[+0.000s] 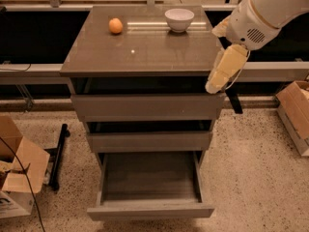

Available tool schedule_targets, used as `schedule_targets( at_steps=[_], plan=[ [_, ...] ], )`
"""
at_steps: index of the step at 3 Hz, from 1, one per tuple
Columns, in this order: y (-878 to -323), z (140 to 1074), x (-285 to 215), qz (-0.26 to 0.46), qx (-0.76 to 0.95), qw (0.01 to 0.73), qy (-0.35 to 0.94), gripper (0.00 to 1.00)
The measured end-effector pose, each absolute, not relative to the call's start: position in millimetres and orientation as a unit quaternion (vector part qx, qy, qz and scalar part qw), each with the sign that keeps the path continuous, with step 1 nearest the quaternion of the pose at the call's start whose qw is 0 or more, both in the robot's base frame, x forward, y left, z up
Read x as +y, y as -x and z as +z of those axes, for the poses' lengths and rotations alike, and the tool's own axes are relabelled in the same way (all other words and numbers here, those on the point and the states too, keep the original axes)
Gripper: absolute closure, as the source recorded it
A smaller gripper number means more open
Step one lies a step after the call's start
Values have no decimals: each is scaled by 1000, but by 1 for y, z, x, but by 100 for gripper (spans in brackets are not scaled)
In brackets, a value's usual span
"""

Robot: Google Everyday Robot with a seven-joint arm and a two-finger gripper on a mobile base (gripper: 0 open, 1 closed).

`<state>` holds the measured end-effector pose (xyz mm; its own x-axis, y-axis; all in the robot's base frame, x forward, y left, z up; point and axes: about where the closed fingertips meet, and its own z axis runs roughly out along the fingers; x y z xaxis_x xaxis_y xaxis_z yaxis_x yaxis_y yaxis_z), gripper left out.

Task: Place orange into bottom drawer

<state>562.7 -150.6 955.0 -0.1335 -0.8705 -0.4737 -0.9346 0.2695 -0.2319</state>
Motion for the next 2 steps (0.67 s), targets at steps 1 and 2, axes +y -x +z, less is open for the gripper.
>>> schedule_targets(
  at_steps=[1,2],
  plan=[
    [-572,951,-151,60,758,274,588,0],
    [-620,948,-118,79,742,326,580,0]
  ],
)
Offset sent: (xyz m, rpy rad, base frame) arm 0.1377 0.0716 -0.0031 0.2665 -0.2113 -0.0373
